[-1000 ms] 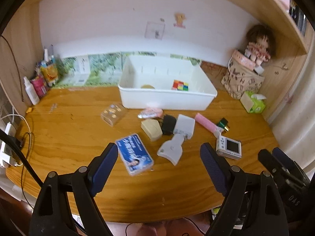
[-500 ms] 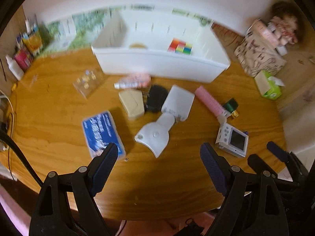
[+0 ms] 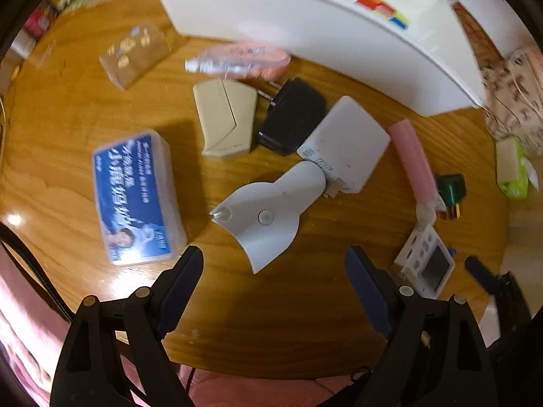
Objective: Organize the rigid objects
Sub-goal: 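Grasp the white game device with the right tool while the left tool grasps the white scoop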
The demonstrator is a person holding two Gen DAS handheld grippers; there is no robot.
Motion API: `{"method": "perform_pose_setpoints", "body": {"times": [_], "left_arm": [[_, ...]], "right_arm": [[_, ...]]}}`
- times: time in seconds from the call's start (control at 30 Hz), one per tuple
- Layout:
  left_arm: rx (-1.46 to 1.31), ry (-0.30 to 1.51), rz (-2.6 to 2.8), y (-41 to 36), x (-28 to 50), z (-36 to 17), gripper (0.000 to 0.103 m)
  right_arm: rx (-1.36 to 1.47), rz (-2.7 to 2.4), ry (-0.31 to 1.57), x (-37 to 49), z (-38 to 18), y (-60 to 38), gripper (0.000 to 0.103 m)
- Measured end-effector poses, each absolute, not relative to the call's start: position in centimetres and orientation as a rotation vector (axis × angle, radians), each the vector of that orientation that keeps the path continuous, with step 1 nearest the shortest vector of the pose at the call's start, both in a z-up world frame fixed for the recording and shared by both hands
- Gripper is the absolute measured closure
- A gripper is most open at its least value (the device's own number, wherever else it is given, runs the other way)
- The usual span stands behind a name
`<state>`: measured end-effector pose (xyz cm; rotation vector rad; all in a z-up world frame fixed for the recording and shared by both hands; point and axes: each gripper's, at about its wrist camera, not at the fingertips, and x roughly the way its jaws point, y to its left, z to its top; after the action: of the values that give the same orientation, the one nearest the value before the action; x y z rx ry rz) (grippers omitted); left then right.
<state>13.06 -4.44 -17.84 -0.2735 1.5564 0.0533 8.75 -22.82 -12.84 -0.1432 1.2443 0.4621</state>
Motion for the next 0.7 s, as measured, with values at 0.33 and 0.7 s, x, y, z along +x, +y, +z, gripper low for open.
{"method": "perform_pose_setpoints", "body": {"times": [0.33,0.7], "left_arm": [[-0.313,1.645,0.128,-5.2,13.9,-20.7,0.015],[-0.285,1.673,0.196,-5.1,15.0,-22.9,0.016]], "right_arm": [[-0.263,0.539,1.374,10.0,-15.8,-22.6,0.016],[-0.294,0.530,1.450,11.1,-17.8,-22.6,0.016]]}}
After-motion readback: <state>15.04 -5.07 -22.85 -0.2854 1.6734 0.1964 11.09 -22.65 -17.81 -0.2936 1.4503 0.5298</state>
